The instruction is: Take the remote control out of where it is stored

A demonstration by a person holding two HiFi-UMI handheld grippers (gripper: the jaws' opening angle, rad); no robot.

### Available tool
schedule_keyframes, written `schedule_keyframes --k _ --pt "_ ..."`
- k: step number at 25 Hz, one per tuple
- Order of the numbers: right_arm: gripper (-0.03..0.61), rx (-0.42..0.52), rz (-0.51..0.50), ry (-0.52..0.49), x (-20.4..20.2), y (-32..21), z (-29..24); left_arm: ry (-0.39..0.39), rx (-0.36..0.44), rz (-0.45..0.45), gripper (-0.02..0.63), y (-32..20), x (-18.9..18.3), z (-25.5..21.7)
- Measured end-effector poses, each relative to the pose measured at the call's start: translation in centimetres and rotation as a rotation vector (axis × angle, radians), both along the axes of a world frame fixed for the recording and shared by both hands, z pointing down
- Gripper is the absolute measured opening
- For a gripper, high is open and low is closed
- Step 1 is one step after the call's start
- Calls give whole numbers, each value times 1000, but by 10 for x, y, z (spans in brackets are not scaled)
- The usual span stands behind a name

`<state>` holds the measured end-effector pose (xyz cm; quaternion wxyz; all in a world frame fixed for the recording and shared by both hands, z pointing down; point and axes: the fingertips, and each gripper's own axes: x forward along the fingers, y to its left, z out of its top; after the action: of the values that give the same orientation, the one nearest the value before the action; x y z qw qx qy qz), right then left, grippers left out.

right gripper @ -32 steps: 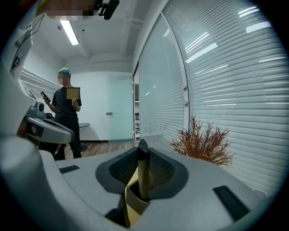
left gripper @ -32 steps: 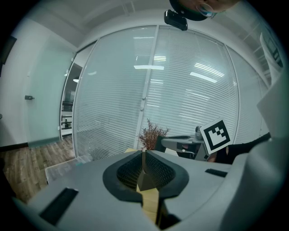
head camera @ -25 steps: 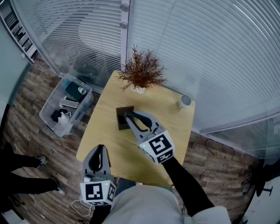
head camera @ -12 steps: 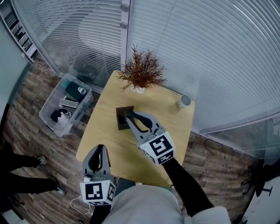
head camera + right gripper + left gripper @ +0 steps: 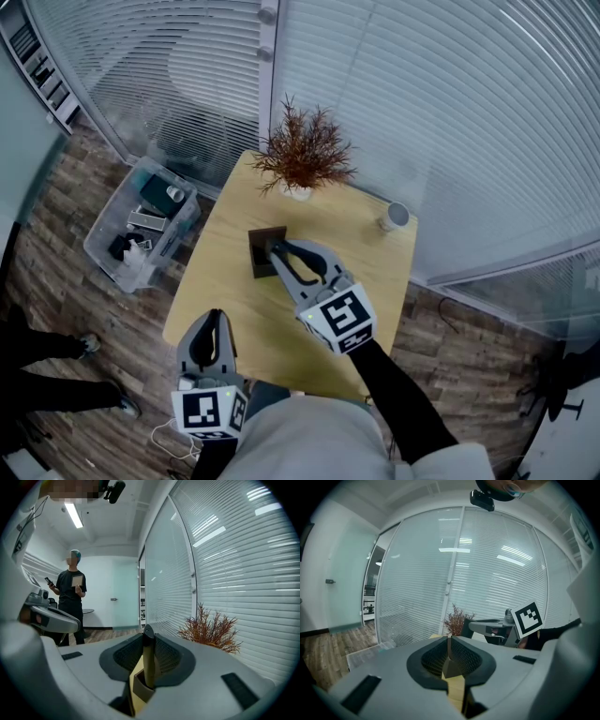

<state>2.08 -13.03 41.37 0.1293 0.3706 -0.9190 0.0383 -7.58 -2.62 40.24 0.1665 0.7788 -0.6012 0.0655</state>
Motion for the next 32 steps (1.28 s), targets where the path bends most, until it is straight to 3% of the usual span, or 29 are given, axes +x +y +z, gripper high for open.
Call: schedule_keyframes --k 32 --pt "75 14 -16 -18 -2 7 -10 -6 6 -8 28 -2 -4 -1"
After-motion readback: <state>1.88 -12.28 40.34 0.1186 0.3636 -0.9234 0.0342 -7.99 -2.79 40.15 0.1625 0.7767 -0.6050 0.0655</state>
